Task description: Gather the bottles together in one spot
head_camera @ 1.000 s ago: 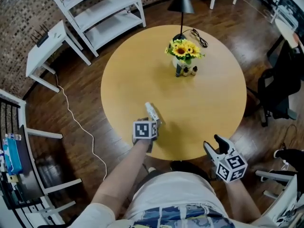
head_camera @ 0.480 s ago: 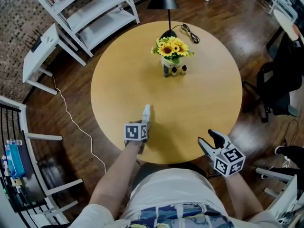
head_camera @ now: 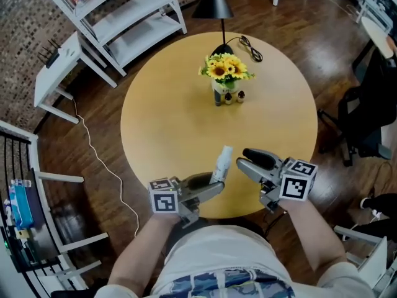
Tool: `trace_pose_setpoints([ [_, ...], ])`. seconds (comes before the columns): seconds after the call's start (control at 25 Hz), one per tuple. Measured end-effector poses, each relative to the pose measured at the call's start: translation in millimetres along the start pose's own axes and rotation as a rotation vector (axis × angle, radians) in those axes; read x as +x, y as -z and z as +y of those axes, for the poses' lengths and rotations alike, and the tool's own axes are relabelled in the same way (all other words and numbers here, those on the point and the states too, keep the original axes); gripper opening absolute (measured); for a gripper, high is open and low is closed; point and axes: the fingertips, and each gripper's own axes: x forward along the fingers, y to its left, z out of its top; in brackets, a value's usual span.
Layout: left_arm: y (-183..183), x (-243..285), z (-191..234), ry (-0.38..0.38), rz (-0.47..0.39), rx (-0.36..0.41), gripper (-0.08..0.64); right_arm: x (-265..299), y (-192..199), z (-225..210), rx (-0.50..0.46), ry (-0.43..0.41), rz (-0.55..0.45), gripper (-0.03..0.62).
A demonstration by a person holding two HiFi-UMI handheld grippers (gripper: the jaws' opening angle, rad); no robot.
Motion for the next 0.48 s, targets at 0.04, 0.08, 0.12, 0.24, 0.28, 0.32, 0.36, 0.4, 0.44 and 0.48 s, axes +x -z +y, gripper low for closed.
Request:
trace_pose_setpoints([
  [0.04,-1,2,-14,0.059,0.001,0.002,0.195,5,-7,9,0.02,-0.062,-0.009,0.196],
  [0.08,-1,3,-25,0.109,0.003,0.005,0.195,9,-11,18,0.032,-0.12,-0.009,0.192],
  [0.12,-1,2,-33,0.15,0.005,0.007,0.195,13,-13,26,0.045,-0.179,-0.002,0.204],
  [0.24,4,-3,-44,0.231,0.031,0.001,0.195,21,-12,52,0.119,-0.361,0.01,0.159],
  [0.28,6,-5,-46,0.249,0.047,-0.002,0.195,24,-10,59,0.136,-0.402,0.019,0.147],
  [0.32,8,-8,-47,0.266,0.061,-0.004,0.195,27,-7,64,0.145,-0.429,0.03,0.147],
  [0.36,8,-12,-47,0.279,0.069,-0.006,0.195,32,-4,68,0.147,-0.44,0.039,0.128],
  [0.4,8,-16,-46,0.286,0.074,-0.007,0.195,37,-1,70,0.148,-0.439,0.044,0.13],
  [0.44,7,-20,-44,0.287,0.076,-0.008,0.195,42,1,71,0.15,-0.429,0.046,0.13],
  [0.48,6,-26,-39,0.275,0.075,-0.008,0.195,48,3,71,0.151,-0.412,0.048,0.129],
])
